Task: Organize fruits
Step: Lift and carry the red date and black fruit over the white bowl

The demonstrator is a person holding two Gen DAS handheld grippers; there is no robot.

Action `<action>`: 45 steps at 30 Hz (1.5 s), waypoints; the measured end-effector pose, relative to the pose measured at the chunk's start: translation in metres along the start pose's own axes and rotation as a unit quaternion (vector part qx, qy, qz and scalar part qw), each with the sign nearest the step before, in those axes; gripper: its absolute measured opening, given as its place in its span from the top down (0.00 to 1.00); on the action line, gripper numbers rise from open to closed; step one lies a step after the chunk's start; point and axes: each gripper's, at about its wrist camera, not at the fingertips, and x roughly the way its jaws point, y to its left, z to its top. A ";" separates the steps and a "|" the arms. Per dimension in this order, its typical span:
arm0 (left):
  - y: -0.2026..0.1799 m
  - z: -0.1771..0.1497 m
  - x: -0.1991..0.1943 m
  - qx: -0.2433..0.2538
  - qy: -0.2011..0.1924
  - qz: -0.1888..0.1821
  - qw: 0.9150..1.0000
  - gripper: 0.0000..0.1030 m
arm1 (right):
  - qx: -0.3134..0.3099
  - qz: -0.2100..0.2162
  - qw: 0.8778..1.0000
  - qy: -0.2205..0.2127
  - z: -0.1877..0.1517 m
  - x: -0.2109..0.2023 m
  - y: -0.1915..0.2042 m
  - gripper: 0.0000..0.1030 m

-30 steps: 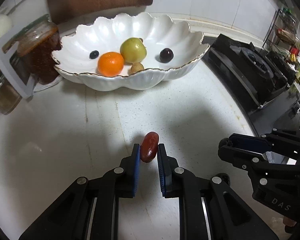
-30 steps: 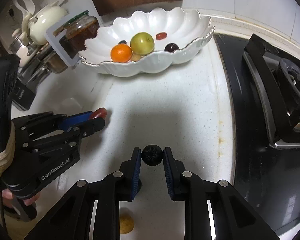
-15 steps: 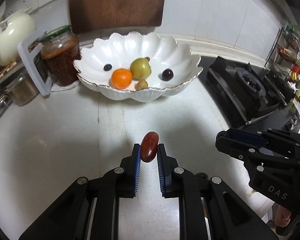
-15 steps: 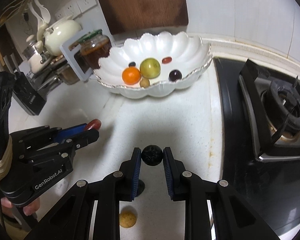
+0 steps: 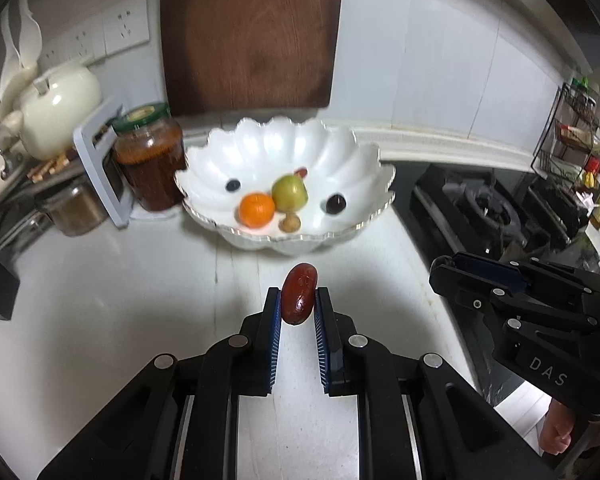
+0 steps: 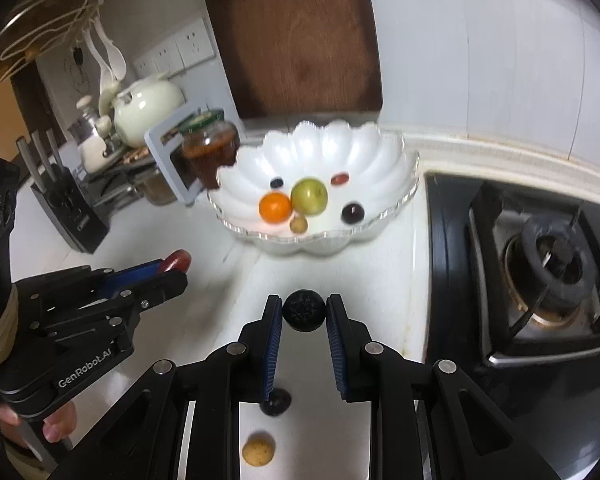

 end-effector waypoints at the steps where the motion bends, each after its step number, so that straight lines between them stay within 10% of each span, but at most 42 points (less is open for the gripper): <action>1: -0.001 0.002 -0.002 0.000 -0.004 0.001 1.000 0.83 | -0.001 0.000 1.000 -0.005 0.002 -0.002 0.000 0.76; 29: 0.005 0.085 -0.016 -0.006 -0.099 0.031 0.995 0.83 | -0.015 -0.004 0.995 -0.100 0.083 -0.013 -0.007 0.76; 45: 0.020 0.139 0.035 -0.016 -0.065 0.021 0.998 0.83 | -0.036 -0.014 0.996 -0.079 0.136 0.036 -0.015 0.76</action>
